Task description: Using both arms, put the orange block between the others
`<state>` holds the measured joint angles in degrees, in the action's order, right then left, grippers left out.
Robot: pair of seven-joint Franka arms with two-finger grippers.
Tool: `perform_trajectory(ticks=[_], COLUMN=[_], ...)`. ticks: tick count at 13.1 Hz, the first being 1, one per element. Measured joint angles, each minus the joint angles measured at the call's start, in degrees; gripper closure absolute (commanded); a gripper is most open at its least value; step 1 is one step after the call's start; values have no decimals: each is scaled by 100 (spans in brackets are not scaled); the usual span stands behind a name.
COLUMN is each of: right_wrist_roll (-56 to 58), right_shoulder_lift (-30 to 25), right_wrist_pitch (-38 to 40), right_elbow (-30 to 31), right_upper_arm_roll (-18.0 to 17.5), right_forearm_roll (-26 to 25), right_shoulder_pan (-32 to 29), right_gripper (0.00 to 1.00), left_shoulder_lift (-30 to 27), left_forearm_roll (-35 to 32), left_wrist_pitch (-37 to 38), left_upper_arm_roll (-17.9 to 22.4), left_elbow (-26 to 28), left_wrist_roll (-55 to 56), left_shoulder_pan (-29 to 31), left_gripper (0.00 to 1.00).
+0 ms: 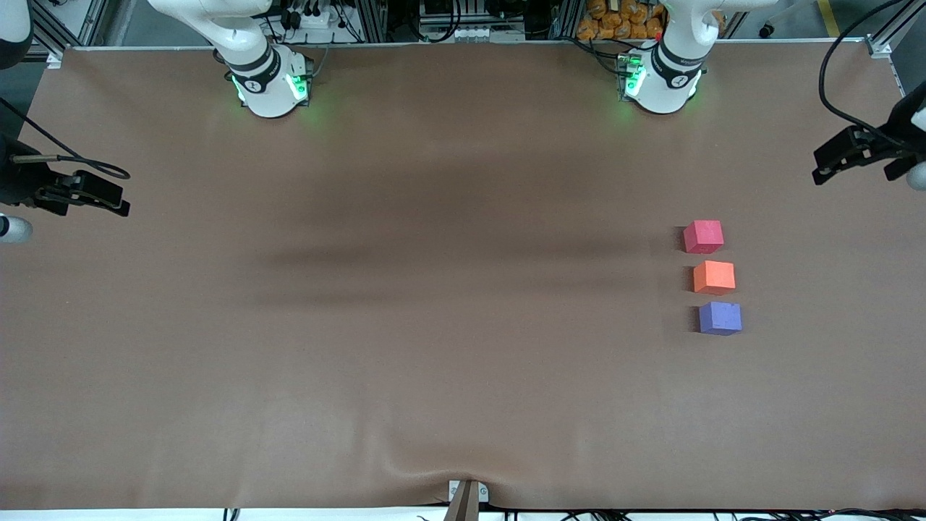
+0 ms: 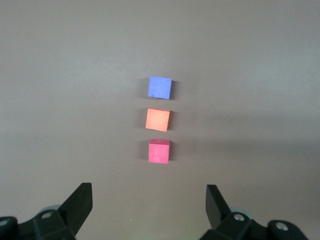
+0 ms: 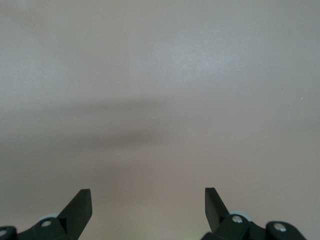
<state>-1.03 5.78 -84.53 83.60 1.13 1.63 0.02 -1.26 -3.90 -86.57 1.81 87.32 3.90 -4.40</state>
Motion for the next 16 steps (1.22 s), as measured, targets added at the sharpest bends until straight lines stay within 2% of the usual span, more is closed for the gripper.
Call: perform_trajectory(ticks=[4,16], right_wrist_roll=[0,0], right_shoulder_lift=[0,6], right_wrist_pitch=[0,0], right_elbow=[0,0], right_upper_arm_roll=[-1,-1], right_forearm_roll=[0,0], right_shoulder_pan=[1,2], right_gripper=[0,0], left_shoulder_lift=[-3,72], left_forearm_roll=[-1,63], left_wrist_pitch=[298,349], left_upper_arm_roll=[4,3], left_elbow=[-92,-89], left_wrist_roll=[0,-57], left_shoulder_pan=[1,-10], left_gripper=[0,0])
